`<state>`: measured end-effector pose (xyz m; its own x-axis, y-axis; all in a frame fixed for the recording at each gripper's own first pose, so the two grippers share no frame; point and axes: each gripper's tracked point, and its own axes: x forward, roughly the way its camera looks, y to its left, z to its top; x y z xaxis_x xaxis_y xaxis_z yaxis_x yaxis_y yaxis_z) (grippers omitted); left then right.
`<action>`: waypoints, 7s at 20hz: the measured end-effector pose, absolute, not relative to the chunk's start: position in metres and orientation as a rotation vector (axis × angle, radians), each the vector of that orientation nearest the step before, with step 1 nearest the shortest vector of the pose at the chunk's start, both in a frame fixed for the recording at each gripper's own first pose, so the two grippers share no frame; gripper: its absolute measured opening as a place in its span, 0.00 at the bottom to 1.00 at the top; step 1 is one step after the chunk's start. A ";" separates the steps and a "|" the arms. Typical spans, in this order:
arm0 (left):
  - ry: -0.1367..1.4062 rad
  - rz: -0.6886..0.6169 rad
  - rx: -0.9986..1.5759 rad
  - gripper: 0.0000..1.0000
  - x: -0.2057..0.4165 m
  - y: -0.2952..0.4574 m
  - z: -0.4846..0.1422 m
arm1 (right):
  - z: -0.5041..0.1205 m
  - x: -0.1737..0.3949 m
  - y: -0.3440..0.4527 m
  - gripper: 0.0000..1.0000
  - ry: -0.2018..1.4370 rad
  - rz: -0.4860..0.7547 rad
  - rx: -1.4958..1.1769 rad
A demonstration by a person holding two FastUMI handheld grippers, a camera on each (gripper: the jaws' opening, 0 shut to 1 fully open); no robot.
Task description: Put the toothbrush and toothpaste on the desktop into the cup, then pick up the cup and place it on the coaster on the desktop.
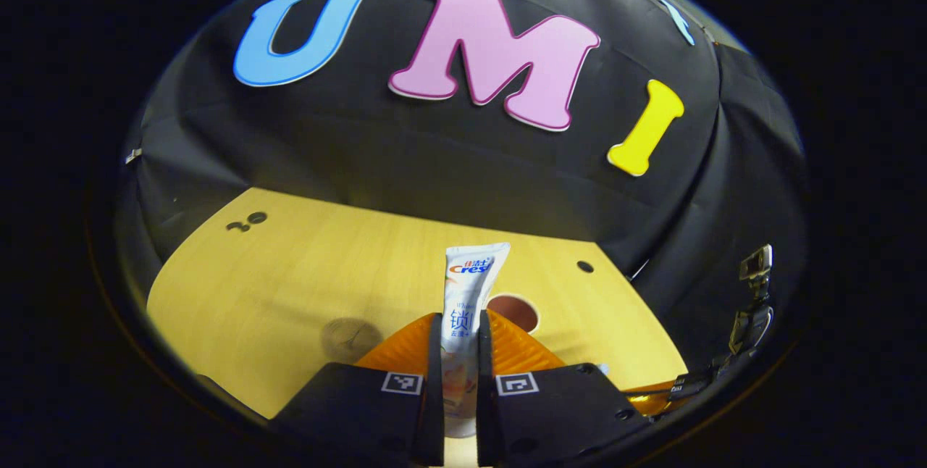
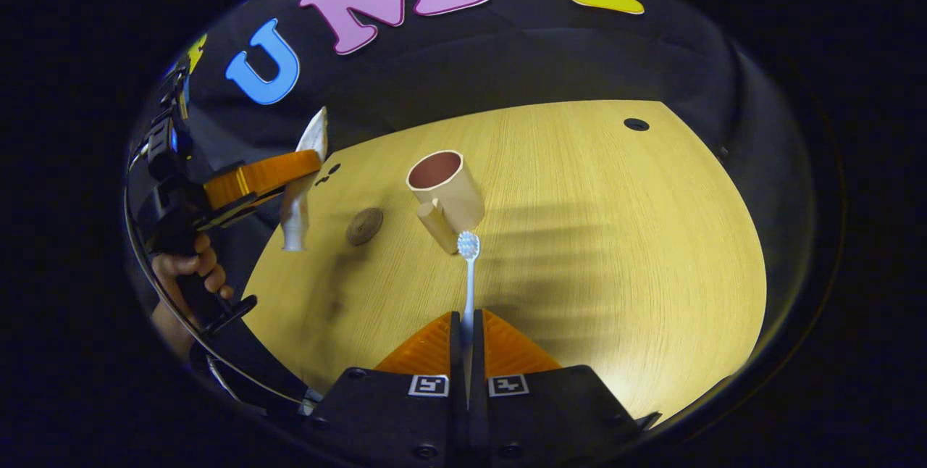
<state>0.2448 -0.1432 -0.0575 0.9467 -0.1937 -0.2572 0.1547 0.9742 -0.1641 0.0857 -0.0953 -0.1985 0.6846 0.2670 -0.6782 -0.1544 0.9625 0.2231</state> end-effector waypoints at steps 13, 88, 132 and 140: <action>0.109 -0.337 -0.241 0.23 0.367 -0.210 -0.059 | -0.181 0.109 -0.140 0.05 0.766 0.182 0.275; 0.410 -0.122 -0.137 0.97 0.070 -0.101 -0.171 | -0.117 0.251 -0.031 0.98 0.396 0.240 0.061; 0.535 -0.006 -0.190 0.97 0.054 -0.010 -0.205 | -0.276 0.233 -0.014 0.31 1.254 0.094 -0.135; 0.533 -0.019 -0.182 0.97 0.053 -0.012 -0.206 | -0.271 0.234 -0.012 0.27 1.223 0.098 -0.155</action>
